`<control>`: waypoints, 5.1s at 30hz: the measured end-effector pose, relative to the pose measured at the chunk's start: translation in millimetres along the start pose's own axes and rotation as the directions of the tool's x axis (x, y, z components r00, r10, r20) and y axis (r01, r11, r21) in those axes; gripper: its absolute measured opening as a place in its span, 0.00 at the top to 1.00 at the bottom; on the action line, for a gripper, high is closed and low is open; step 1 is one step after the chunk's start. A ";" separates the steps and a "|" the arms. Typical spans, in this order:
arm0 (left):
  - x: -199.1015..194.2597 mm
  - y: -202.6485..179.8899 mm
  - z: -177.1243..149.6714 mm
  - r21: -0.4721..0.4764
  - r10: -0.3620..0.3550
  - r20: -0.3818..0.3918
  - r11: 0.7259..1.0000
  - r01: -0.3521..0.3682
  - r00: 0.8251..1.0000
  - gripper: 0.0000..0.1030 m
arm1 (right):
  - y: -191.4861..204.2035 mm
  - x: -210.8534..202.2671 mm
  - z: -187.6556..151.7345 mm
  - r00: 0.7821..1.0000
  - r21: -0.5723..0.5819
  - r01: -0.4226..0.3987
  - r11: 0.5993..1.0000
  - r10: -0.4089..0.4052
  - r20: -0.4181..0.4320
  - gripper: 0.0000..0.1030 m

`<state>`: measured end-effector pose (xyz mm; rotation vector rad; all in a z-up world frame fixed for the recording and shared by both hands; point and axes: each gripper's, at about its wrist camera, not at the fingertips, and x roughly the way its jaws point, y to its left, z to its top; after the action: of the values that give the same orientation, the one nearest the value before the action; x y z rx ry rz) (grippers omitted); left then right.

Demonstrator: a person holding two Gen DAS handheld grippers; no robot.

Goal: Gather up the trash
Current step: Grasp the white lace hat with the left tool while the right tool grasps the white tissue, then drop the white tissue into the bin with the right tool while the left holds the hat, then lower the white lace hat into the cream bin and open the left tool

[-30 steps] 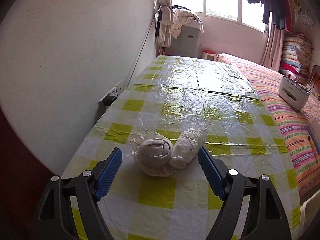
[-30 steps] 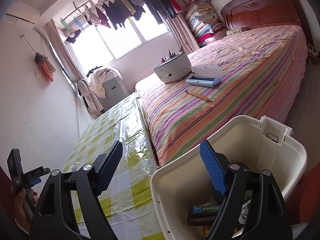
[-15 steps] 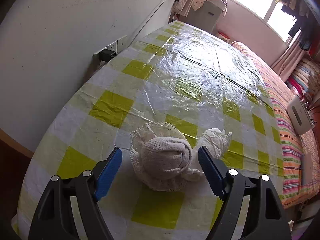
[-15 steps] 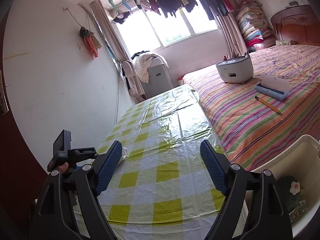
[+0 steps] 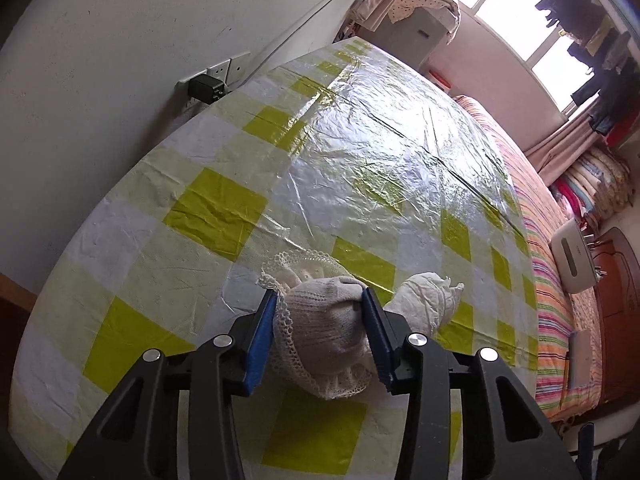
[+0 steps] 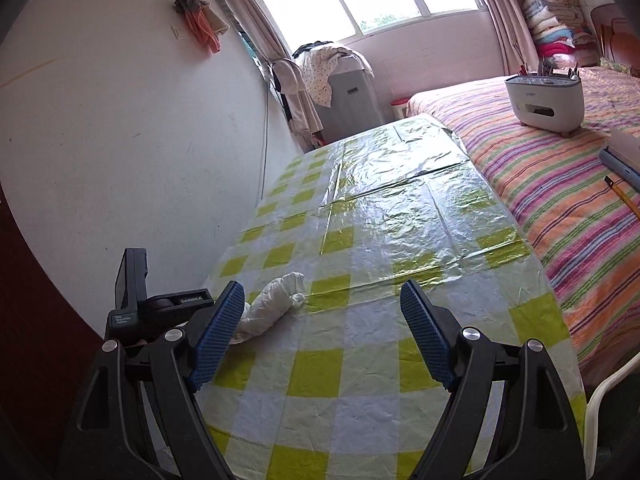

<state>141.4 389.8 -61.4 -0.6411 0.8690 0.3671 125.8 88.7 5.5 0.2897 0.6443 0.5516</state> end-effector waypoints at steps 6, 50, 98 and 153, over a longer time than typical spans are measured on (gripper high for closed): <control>-34.4 10.9 6.7 -0.016 0.003 0.086 1.000 -0.001 0.996 0.60 | 31.3 71.4 2.6 0.989 -0.008 -0.004 1.000 0.003 -0.151 0.23; -116.2 -116.1 -125.0 0.374 -0.157 0.221 0.925 0.065 0.963 0.60 | -74.0 -75.5 -65.1 0.997 0.010 0.054 0.999 -0.053 -0.057 0.79; -138.8 -255.2 -264.8 0.631 -0.313 0.054 0.746 0.210 0.948 0.60 | -216.7 -172.6 -82.8 0.922 0.240 0.359 0.902 -0.383 0.061 0.71; -109.3 -314.6 -322.5 0.730 -0.287 -0.106 0.627 0.270 0.952 0.60 | -269.6 -250.5 -83.7 0.838 0.501 0.294 0.814 -0.472 0.276 0.33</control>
<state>57.0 -63.4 -12.4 0.0079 0.7945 -0.2801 12.4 -267.0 -49.6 0.6610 0.4122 -0.0706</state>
